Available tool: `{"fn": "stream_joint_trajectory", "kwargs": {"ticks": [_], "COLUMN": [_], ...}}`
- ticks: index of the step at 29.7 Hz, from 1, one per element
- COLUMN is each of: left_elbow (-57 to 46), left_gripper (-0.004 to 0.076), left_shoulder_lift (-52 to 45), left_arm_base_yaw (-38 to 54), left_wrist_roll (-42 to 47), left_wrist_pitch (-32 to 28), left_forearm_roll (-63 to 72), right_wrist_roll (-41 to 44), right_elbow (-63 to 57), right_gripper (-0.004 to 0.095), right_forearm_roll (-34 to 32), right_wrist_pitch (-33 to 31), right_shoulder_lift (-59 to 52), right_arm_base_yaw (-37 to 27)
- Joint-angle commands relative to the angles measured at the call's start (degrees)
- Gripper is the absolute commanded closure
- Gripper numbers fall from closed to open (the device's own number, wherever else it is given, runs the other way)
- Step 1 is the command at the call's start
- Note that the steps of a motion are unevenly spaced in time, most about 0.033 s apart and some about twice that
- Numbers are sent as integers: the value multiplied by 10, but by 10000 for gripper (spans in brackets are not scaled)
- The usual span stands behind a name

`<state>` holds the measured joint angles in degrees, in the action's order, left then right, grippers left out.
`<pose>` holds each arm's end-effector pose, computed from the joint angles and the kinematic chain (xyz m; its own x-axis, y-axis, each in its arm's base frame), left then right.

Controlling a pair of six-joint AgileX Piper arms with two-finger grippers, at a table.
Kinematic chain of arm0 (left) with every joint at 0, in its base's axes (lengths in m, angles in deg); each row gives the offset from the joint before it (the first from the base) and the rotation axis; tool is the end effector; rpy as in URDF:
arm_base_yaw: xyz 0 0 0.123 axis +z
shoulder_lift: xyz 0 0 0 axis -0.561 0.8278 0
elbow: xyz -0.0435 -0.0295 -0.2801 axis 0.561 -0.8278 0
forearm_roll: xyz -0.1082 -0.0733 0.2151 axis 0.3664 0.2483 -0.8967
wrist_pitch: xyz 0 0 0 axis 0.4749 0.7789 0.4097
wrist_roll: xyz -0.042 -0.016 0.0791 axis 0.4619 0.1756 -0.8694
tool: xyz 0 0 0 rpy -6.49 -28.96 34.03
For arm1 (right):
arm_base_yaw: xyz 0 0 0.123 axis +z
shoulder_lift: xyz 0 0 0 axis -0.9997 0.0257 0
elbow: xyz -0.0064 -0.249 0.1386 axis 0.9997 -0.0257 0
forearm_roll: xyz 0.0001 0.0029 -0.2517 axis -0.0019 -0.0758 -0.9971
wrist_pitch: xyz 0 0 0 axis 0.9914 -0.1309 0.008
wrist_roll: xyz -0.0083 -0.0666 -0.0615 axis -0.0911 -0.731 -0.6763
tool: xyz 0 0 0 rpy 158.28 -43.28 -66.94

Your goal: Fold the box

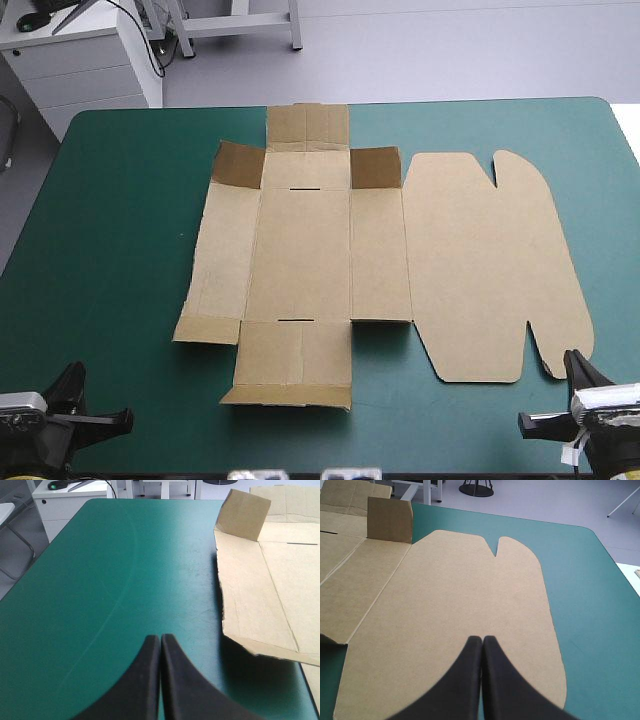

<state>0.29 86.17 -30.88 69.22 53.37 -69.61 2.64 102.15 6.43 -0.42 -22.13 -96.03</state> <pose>0.0095 0.0027 0.2776 -0.2730 -0.0228 -0.9617 -0.0810 0.9967 -0.0006 0.0128 0.0120 0.2815 -0.2154 -0.1501 -0.9649 -0.0543 0.9884 -0.1417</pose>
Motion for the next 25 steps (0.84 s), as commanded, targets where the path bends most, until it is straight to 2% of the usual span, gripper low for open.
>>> {"fn": "stream_joint_trajectory", "kwargs": {"ticks": [1,7,17,25], "left_elbow": [12,12,14,53], "left_gripper": [731,731,731,731], "left_shoulder_lift": [-4,-4,4,101], "left_arm_base_yaw": [1,1,1,1], "left_wrist_roll": [1,29,31,2], "left_wrist_pitch": [-46,-46,-90,-62], "left_forearm_roll": [0,26,27,28], "right_wrist_roll": [-2,-2,-2,-2], "right_elbow": [12,12,12,12], "right_gripper": [922,922,922,922], "right_forearm_roll": [4,4,4,4], "right_wrist_pitch": [39,39,39,39], "right_shoulder_lift": [-11,-11,-11,-11], "right_arm_base_yaw": [-5,-5,-5,-5]}}
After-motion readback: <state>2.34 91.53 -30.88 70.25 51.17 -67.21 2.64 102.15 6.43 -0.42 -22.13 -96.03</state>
